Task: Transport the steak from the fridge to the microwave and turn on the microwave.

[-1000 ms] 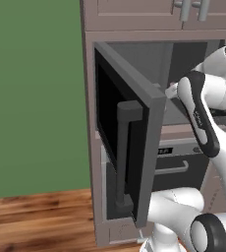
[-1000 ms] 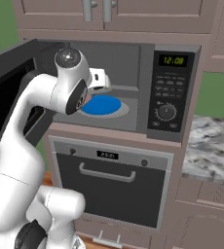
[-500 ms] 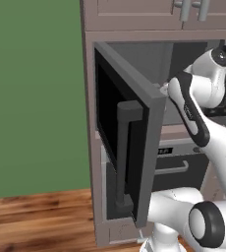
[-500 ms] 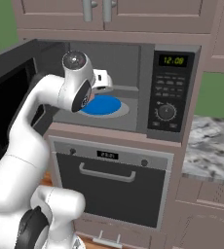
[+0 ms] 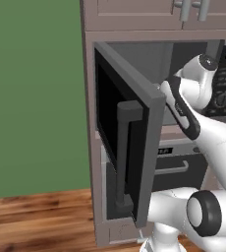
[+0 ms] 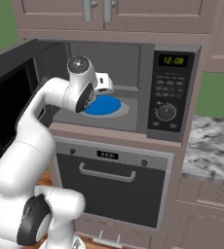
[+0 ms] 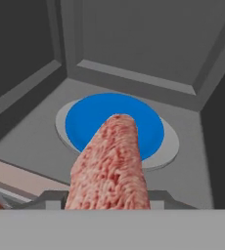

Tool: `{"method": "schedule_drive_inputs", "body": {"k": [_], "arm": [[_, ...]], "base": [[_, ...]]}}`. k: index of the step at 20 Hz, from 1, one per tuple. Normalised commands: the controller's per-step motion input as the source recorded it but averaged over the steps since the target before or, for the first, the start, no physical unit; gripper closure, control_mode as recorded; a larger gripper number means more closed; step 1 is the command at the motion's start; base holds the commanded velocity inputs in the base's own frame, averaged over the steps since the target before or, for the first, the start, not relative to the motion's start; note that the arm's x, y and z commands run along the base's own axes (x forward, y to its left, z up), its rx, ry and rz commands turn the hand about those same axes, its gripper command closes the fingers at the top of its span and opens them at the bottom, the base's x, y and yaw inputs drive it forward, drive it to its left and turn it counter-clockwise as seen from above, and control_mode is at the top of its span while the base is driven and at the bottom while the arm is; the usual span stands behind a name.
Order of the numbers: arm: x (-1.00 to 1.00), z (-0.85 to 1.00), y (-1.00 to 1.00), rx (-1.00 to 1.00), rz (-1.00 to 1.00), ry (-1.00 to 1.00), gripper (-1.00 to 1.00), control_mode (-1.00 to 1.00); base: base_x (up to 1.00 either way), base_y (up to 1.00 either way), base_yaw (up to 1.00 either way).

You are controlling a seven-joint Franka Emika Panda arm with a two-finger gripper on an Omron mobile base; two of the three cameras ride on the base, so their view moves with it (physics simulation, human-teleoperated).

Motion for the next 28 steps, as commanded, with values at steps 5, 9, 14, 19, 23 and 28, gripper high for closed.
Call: {"method": "schedule_drive_inputs", "body": {"k": [5,9,14,19,23,28], "arm": [[0.36,-0.19,0.02,0.0,0.0,0.0,1.0,-1.0],[0.38,-0.17,0.02,0.0,0.0,0.0,1.0,-1.0],[0.41,-0.16,0.02,0.0,0.0,0.0,1.0,-1.0],[0.43,-0.16,0.01,0.0,0.0,0.0,1.0,-1.0],[0.41,-0.18,0.04,0.0,0.0,0.0,1.0,-1.0],[0.33,-0.22,0.06,0.0,0.0,0.0,1.0,-1.0]], "base": [[0.0,0.0,0.0],[0.0,0.0,0.0],[0.0,0.0,0.0],[0.0,0.0,0.0],[0.0,0.0,0.0],[0.0,0.0,0.0]]}}
